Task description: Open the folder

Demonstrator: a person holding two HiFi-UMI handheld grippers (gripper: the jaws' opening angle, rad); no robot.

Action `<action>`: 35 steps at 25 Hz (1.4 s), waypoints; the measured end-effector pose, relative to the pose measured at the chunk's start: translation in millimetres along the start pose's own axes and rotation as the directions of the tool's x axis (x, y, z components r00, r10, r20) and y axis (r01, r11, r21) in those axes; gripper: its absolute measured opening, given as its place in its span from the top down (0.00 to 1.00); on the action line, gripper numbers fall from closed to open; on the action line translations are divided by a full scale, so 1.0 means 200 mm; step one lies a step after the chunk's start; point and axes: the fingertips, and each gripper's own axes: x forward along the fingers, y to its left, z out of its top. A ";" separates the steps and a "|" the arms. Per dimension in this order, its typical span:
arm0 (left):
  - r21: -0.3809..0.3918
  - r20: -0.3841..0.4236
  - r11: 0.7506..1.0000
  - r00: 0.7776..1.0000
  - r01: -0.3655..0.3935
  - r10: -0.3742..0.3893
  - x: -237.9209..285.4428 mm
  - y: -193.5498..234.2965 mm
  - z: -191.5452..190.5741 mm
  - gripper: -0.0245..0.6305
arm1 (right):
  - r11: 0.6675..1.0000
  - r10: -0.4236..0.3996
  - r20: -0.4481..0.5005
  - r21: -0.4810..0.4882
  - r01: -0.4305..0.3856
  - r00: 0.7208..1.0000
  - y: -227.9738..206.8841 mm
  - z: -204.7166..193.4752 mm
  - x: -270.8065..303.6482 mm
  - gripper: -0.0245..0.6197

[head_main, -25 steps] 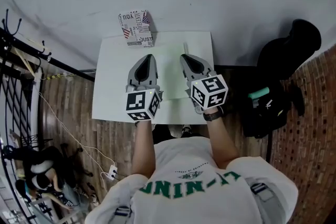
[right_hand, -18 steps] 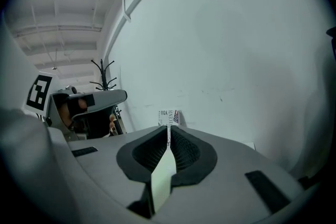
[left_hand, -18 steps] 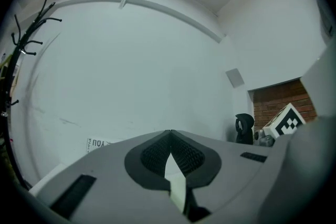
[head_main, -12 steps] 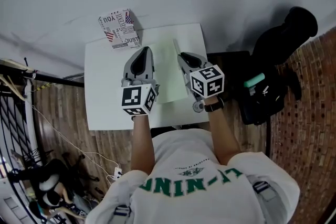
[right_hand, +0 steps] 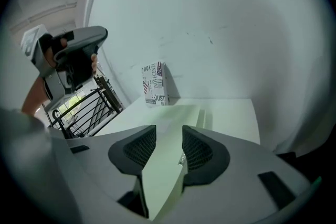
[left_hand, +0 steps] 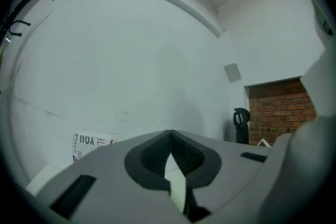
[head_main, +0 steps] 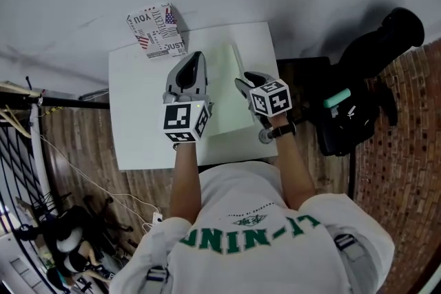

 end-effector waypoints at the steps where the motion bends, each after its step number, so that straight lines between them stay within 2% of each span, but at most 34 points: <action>1: 0.005 0.000 1.000 1.000 0.002 -0.002 0.00 0.01 0.00 0.94 | 1.000 -0.004 -0.017 0.012 0.004 1.000 -0.02 -0.04 0.03 0.70; 6: 0.017 0.002 1.000 1.000 0.003 -0.004 0.02 0.07 0.02 0.94 | 0.990 0.005 -0.080 0.140 0.006 0.997 -0.12 -0.20 0.14 0.70; 10: 0.007 0.013 1.000 1.000 0.005 -0.005 0.02 0.09 0.04 0.94 | 0.962 0.047 -0.078 0.272 -0.024 0.996 -0.17 -0.24 0.16 0.71; 13: 0.004 0.024 1.000 1.000 0.005 -0.005 0.02 0.10 0.06 0.94 | 0.932 0.087 -0.063 0.356 -0.059 0.994 -0.17 -0.26 0.17 0.77; 16: 0.004 0.025 1.000 1.000 0.003 -0.003 0.01 0.11 0.06 0.94 | 0.909 0.089 -0.065 0.414 -0.054 0.994 -0.18 -0.29 0.18 0.90; 24: 0.002 0.015 1.000 1.000 -0.006 0.006 -0.02 0.13 0.04 0.94 | 0.882 0.114 -0.033 0.463 -0.086 0.993 -0.17 -0.27 0.16 0.92; 35: -0.010 0.020 0.999 0.999 -0.041 0.041 -0.11 0.19 0.04 0.94 | 0.903 0.149 0.014 0.407 -0.142 0.989 -0.04 -0.13 0.09 0.92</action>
